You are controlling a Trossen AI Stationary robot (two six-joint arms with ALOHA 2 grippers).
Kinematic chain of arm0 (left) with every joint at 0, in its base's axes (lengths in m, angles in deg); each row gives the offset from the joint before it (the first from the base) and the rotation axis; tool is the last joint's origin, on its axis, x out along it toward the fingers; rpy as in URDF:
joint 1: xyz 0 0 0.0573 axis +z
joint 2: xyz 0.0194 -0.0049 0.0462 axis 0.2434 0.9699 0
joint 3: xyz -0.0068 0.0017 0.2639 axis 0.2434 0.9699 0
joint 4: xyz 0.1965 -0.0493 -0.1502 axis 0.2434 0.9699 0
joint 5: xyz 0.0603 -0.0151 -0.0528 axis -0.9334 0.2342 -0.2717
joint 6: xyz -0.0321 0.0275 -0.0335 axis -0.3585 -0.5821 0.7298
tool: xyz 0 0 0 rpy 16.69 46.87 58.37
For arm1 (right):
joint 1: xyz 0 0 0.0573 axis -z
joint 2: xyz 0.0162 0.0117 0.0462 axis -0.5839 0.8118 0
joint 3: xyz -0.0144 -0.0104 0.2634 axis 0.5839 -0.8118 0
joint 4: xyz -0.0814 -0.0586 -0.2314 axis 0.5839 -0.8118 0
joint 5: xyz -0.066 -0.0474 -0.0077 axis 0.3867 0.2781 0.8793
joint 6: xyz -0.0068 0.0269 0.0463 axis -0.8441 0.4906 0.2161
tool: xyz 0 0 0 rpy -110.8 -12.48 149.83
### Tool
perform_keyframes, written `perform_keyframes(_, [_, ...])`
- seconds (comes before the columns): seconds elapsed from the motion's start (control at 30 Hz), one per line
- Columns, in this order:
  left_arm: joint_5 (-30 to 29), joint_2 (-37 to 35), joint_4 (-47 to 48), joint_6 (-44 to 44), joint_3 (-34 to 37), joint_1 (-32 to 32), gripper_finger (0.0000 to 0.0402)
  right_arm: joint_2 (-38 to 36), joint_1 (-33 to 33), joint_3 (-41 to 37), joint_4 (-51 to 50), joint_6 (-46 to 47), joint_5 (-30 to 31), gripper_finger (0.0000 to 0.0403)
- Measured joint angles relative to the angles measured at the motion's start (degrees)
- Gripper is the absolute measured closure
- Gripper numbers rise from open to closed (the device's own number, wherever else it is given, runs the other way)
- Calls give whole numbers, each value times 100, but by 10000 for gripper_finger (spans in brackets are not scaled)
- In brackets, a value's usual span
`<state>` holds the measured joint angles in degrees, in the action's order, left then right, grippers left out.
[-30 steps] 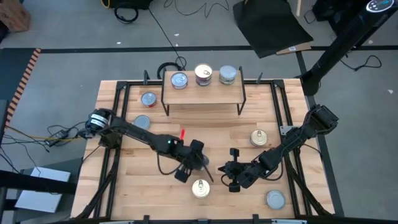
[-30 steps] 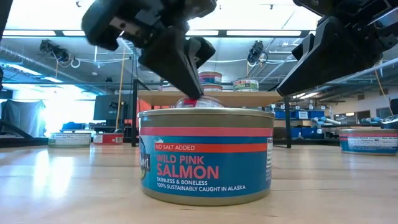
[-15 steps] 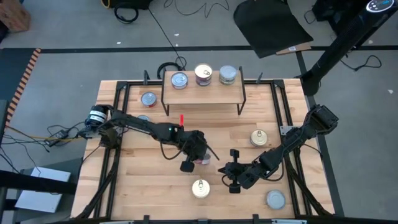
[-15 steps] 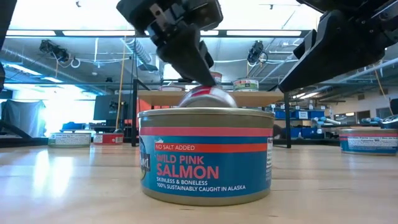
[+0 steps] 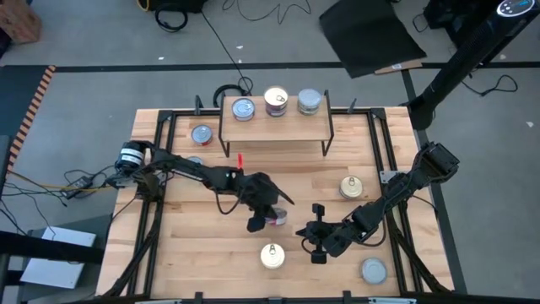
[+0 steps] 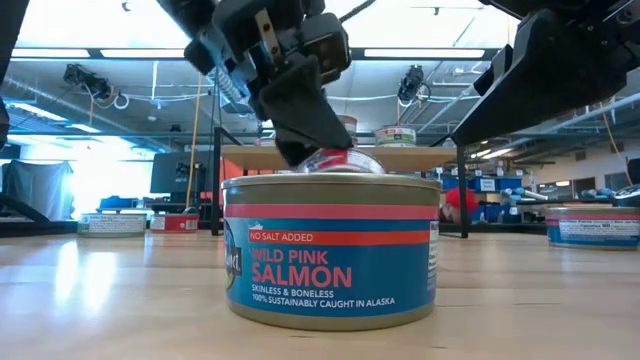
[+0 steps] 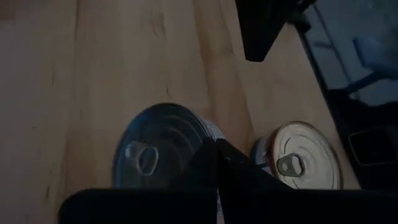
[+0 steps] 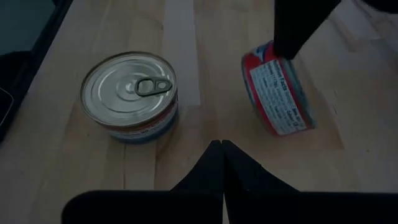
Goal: Stack canned seafood by type on shelf
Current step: Stack the red tuna can on top of the red tuna can on the shelf
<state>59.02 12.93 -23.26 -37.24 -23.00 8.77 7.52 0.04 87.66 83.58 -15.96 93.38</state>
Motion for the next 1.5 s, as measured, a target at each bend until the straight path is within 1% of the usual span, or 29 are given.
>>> perform_keyframes(0.17, [90,2,-435,297,340,157,401,0,0,-1,20,0,-9,399])
perform_keyframes(0.37, [209,-54,-551,435,328,282,401,0,0,-2,101,2,-41,399])
perform_keyframes(0.5, [225,-322,-539,430,288,271,401,0,0,0,144,-2,-85,399])
perform_keyframes(0.57, [168,-462,-448,410,288,269,401,0,0,0,174,-25,-125,399])
perform_keyframes(0.73, [-394,-811,64,123,319,330,401,0,0,0,214,-37,-157,399])
perform_keyframes(0.83, [-421,-809,353,-29,344,375,401,0,0,0,280,-35,-169,398])
perform_keyframes(0.97, [-512,-873,249,-397,341,247,401,0,41,0,475,84,-198,390])
perform_keyframes(1.0, [-588,-921,141,-503,395,174,401,0,57,0,532,97,-206,386])
perform_keyframes(1.07, [-731,-1040,-512,-629,609,30,401,0,102,5,602,101,-203,375])
perform_keyframes(1.1, [-750,-1141,-737,-635,801,-31,401,0,135,29,566,96,-203,369])
perform_keyframes(1.2, [-865,-1386,-1801,-620,1446,-190,401,0,267,184,423,90,-199,346])
perform_keyframes(1.33, [-1231,-1779,-2998,-538,2391,-422,401,2,484,506,-130,67,-188,307])
perform_keyframes(1.43, [-1506,-2035,-3695,-499,3033,-638,401,2,626,759,-563,60,-217,272])
perform_keyframes(1.5, [-1783,-2114,-4158,-504,3401,-777,401,2,722,921,-761,-27,-340,248])
